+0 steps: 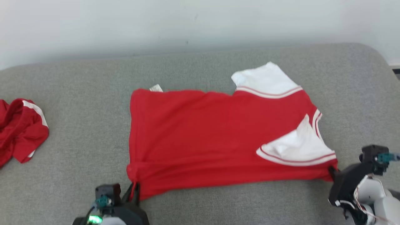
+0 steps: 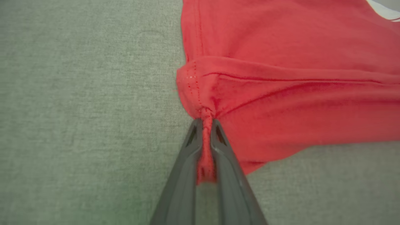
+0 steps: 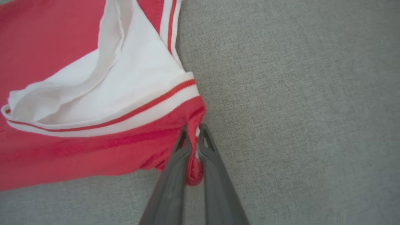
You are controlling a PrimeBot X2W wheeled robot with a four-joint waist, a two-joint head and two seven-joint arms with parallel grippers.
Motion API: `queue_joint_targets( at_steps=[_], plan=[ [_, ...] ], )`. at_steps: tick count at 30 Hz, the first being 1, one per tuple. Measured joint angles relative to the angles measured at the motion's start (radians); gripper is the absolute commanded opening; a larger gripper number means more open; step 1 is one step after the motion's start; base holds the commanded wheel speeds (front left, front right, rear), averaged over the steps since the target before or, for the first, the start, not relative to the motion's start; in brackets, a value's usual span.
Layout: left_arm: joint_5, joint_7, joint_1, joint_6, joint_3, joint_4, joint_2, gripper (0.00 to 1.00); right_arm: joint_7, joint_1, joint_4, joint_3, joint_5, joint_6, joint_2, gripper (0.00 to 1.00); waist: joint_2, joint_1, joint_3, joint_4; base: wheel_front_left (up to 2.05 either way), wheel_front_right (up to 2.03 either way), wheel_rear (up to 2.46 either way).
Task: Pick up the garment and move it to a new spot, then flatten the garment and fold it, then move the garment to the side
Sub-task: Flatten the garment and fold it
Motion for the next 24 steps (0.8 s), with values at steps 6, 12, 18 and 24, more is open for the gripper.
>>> queue_joint_targets(
  at_steps=[6,12,18,24],
  plan=[
    [-0.003,0.017,0.072,0.021,-0.008,-0.069,0.019,0.0,0.03,0.091,-0.093,-0.018,0.003,0.0,0.004,0.0,0.0,0.0,-0.029,-0.002,0.0,0.0,0.0],
    [-0.009,0.044,0.15,0.056,-0.014,-0.163,0.044,0.0,0.064,0.171,-0.181,-0.036,0.002,0.0,0.027,0.0,-0.0001,-0.0001,-0.039,-0.005,0.0,0.0,0.0],
    [-0.009,0.072,0.207,0.092,-0.018,-0.239,0.066,1.0,0.091,0.228,-0.216,-0.04,-0.01,0.0,0.045,0.46,-0.0001,-0.0001,-0.047,-0.004,0.0,0.0,0.0],
    [-0.01,0.077,0.233,0.118,-0.014,-0.295,0.083,1.0,0.064,0.233,-0.236,-0.056,-0.029,0.0,0.053,1.0,-0.0002,-0.0003,-0.057,-0.008,0.0,0.0,0.0]
  ],
)
